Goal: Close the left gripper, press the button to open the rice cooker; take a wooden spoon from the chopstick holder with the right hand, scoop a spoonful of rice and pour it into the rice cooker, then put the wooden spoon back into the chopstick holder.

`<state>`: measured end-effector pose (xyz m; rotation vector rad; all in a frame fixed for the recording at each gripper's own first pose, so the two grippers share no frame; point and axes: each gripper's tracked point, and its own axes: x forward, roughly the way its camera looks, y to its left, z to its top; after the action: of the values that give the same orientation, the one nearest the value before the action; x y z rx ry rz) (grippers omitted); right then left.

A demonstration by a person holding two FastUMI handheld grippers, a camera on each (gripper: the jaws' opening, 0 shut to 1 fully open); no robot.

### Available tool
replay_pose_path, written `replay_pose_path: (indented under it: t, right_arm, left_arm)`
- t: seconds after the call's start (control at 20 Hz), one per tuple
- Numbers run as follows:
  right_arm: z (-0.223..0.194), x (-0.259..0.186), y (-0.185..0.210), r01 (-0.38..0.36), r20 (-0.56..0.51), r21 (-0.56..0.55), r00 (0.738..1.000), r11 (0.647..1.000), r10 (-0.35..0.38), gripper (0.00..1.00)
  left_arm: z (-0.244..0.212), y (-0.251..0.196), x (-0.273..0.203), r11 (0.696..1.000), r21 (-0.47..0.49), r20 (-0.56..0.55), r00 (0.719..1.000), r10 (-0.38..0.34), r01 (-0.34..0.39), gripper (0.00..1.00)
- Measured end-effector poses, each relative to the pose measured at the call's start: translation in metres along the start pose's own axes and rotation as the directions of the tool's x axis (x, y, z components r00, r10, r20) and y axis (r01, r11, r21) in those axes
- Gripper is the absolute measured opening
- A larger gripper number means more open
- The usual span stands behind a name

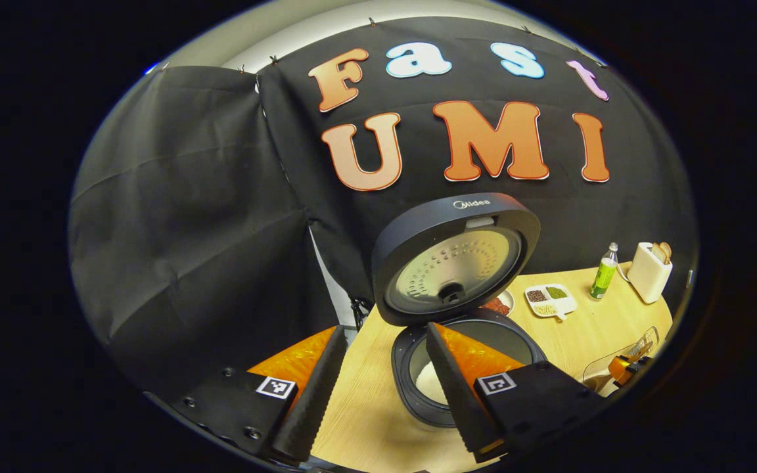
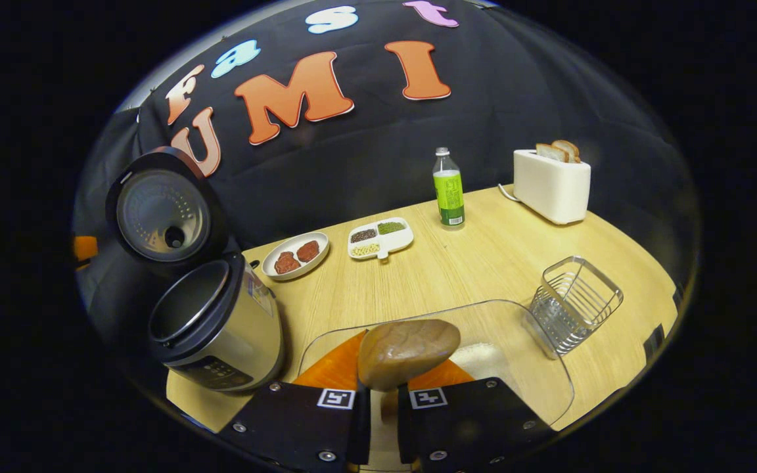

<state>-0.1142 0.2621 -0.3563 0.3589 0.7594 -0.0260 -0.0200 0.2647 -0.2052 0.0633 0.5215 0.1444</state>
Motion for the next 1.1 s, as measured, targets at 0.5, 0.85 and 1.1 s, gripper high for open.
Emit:
replay_pose_path:
  t: [0.5, 0.85, 1.1]
  right_arm:
    - [0.000, 0.007, -0.004, -0.020, -0.061, 0.165, 0.998, 0.986, 0.031, 0.16]
    - [-0.001, 0.008, 0.006, -0.050, -0.100, 0.210, 0.992, 0.976, 0.072, 0.16]
    - [0.000, 0.011, 0.005, -0.090, -0.130, 0.278, 0.983, 0.956, 0.131, 0.16]
  left_arm:
    - [-0.003, 0.006, -0.006, 1.000, -0.015, -0.006, 1.000, 0.014, -0.014, 0.77]
    - [0.002, -0.004, -0.012, 1.000, -0.001, 0.014, 1.000, -0.026, 0.026, 0.86]
    - [0.032, -0.025, -0.025, 0.996, 0.032, 0.110, 0.990, -0.090, 0.087, 0.85]
